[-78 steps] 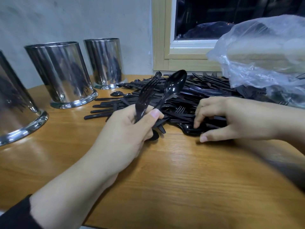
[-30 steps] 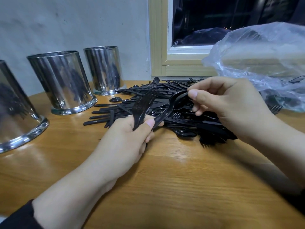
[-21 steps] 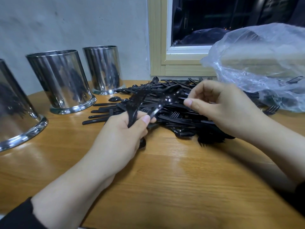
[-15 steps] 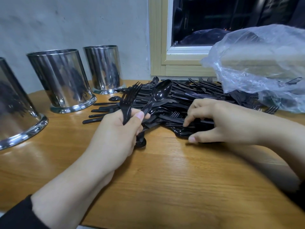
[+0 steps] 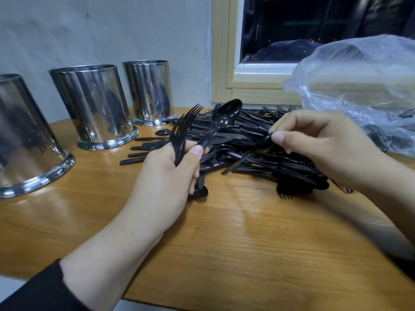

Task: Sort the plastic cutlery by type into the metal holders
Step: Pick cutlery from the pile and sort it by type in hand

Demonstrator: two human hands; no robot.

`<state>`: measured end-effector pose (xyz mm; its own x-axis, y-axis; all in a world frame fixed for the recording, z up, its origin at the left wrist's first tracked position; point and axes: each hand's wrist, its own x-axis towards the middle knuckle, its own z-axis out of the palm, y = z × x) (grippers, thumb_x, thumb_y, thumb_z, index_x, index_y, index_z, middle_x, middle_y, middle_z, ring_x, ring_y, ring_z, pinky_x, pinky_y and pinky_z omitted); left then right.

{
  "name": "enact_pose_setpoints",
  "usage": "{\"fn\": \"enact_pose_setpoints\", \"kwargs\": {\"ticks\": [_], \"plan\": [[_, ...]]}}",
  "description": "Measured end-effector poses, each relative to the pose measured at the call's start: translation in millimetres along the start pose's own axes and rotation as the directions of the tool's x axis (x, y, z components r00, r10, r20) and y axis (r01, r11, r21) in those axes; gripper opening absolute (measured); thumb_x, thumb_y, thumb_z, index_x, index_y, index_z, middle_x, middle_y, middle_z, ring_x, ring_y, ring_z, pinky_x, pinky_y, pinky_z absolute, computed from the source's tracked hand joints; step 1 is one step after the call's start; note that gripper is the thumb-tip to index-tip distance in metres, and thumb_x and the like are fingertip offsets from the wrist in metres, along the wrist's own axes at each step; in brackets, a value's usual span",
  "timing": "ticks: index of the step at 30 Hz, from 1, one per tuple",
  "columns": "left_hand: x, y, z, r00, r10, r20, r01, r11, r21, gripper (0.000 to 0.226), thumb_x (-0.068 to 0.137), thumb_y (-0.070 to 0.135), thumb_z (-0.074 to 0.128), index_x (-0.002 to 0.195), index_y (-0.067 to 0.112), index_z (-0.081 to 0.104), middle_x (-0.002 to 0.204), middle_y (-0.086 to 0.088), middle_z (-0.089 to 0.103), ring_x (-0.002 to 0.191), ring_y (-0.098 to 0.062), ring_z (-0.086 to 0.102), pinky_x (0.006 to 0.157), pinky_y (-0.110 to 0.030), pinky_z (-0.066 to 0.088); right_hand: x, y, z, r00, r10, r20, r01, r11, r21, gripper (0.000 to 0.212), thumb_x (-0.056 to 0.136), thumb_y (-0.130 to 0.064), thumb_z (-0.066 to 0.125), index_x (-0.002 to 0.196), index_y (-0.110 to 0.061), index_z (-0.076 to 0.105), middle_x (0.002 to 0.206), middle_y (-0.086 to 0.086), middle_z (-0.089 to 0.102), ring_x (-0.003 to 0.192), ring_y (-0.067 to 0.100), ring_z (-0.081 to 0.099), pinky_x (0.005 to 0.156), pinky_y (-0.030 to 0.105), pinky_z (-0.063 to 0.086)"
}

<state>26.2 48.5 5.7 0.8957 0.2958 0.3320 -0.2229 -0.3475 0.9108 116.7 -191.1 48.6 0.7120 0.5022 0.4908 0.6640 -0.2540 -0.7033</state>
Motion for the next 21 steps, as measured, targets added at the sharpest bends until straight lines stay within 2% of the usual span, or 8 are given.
{"fn": "enact_pose_setpoints", "kwargs": {"ticks": [3,5,7,10,14,17,19,21], "plan": [[-1.4,3.9,1.2,0.999,0.043,-0.009,-0.043,0.998,0.05,0.027,0.103,0.035,0.052,0.087,0.021,0.07,0.064,0.001,0.067,0.052,-0.007,0.056,0.057,-0.032,0.041,2.0,-3.6,6.0,0.992,0.102,-0.079,-0.069,0.935,0.349,0.019,0.078,-0.034,0.072,0.073,-0.016,0.068,0.07,0.009,0.067,0.058,0.016,0.056,0.057,0.021,0.046],[-2.9,5.6,2.9,0.997,0.072,-0.021,-0.069,0.992,0.106,0.024,0.102,0.033,0.053,0.086,0.026,0.07,0.073,0.007,0.073,0.069,-0.005,0.068,0.072,-0.027,0.05,4.1,-6.2,10.5,0.984,0.152,-0.098,-0.079,0.848,0.524,0.014,0.078,-0.023,0.07,0.077,-0.01,0.065,0.072,0.012,0.068,0.059,0.022,0.061,0.056,0.026,0.051],[-5.4,8.4,4.2,0.998,0.07,0.002,-0.07,0.986,0.154,0.024,0.102,0.032,0.054,0.085,0.03,0.07,0.079,0.013,0.075,0.081,-0.001,0.069,0.073,-0.012,0.047,5.2,-9.1,13.7,0.971,0.208,-0.116,-0.105,0.813,0.573,0.013,0.08,-0.019,0.069,0.084,-0.007,0.063,0.073,0.011,0.069,0.059,0.021,0.062,0.055,0.024,0.052],[-8.7,11.1,7.3,0.996,0.033,0.081,-0.05,0.974,0.219,0.026,0.102,0.037,0.052,0.085,0.032,0.071,0.077,0.015,0.075,0.082,0.002,0.068,0.072,-0.021,0.045,5.0,-9.1,17.7,0.942,0.304,-0.142,-0.154,0.768,0.622,0.012,0.083,-0.011,0.071,0.094,-0.01,0.066,0.077,0.007,0.068,0.061,0.018,0.059,0.055,0.02,0.053],[-12.1,15.7,12.1,0.995,-0.003,0.102,-0.01,0.992,0.129,0.026,0.103,0.03,0.054,0.085,0.028,0.072,0.07,0.005,0.075,0.047,0.0,0.057,0.057,-0.022,0.039,4.0,-8.6,22.8,0.911,0.383,-0.155,-0.2,0.736,0.647,0.002,0.089,-0.006,0.069,0.09,-0.008,0.071,0.081,0.009,0.069,0.071,0.017,0.062,0.063,0.02,0.056],[-8.9,12.9,13.7,0.994,-0.009,0.112,0.002,0.998,0.058,0.026,0.103,0.028,0.055,0.088,0.036,0.073,0.077,0.003,0.077,0.046,-0.011,0.055,0.051,-0.026,0.035,3.5,-10.1,24.4,0.897,0.413,-0.158,-0.209,0.71,0.672,0.006,0.089,-0.006,0.069,0.09,-0.001,0.072,0.09,0.019,0.067,0.083,0.024,0.064,0.071,0.021,0.058],[-7.4,11.3,14.8,0.991,-0.02,0.134,0.019,1.0,0.013,0.033,0.103,0.025,0.055,0.086,0.047,0.073,0.076,0.006,0.076,0.044,-0.014,0.052,0.044,-0.016,0.035,3.4,-12.7,25.0,0.891,0.427,-0.156,-0.206,0.685,0.698,0.009,0.088,-0.005,0.07,0.093,0.003,0.071,0.092,0.022,0.066,0.082,0.023,0.07,0.073,0.019,0.058],[-8.3,12.7,15.5,0.984,-0.044,0.171,0.046,0.999,-0.008,0.03,0.103,0.026,0.054,0.084,0.035,0.076,0.061,0.009,0.069,0.038,-0.01,0.043,0.04,-0.01,0.032,2.9,-15.3,25.9,0.89,0.432,-0.142,-0.202,0.656,0.727,0.011,0.088,-0.003,0.069,0.095,0.005,0.07,0.089,0.018,0.071,0.081,0.02,0.074,0.074,0.017,0.057]]}}
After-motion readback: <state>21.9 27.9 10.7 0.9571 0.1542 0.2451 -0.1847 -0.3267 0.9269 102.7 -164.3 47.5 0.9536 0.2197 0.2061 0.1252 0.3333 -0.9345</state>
